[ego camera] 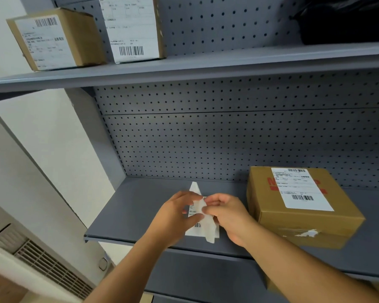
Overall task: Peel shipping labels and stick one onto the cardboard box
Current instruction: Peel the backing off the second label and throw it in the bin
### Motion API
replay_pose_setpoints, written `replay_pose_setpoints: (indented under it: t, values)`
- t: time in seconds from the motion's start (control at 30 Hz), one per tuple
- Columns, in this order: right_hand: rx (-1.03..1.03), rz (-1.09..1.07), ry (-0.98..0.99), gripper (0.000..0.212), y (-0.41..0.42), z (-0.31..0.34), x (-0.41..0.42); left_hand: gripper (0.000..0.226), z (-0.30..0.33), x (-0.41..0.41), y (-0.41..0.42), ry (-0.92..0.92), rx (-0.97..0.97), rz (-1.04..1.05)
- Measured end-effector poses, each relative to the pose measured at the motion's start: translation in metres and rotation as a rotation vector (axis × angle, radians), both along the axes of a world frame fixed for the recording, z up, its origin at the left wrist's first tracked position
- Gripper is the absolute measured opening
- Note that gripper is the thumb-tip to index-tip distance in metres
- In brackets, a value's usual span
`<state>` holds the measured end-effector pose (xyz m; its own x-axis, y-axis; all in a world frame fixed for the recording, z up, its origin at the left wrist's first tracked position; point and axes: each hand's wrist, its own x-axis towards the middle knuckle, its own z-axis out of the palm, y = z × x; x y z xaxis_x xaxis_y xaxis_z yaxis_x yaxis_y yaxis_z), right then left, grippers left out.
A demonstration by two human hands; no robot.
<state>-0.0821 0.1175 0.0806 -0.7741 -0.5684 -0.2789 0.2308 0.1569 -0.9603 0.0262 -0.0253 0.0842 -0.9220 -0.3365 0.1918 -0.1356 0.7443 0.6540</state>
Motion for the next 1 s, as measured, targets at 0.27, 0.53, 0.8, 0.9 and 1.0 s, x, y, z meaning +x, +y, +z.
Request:
replay_pose_setpoints:
  t: [0.27,0.53,0.8,0.9,1.0]
  values:
    - [-0.087,0.111,-0.101,0.015,0.008,0.006,0.01,0.026,0.006,0.014,0.006,-0.02,0.118,0.089]
    - [0.079,0.206,0.152,0.024,0.007,0.011,0.021,0.006,0.007,0.032,0.001,0.036,0.276,0.186]
    - [0.023,0.209,0.085,0.008,-0.003,0.005,0.035,0.009,0.004,0.044,0.016,0.143,0.378,0.35]
    - [-0.057,0.181,-0.137,0.005,-0.008,0.003,0.042,0.005,0.003,0.053,0.019,0.116,0.369,0.352]
    - [-0.092,0.105,-0.277,0.009,-0.01,-0.002,0.045,0.011,0.002,0.066,0.028,0.048,0.284,0.297]
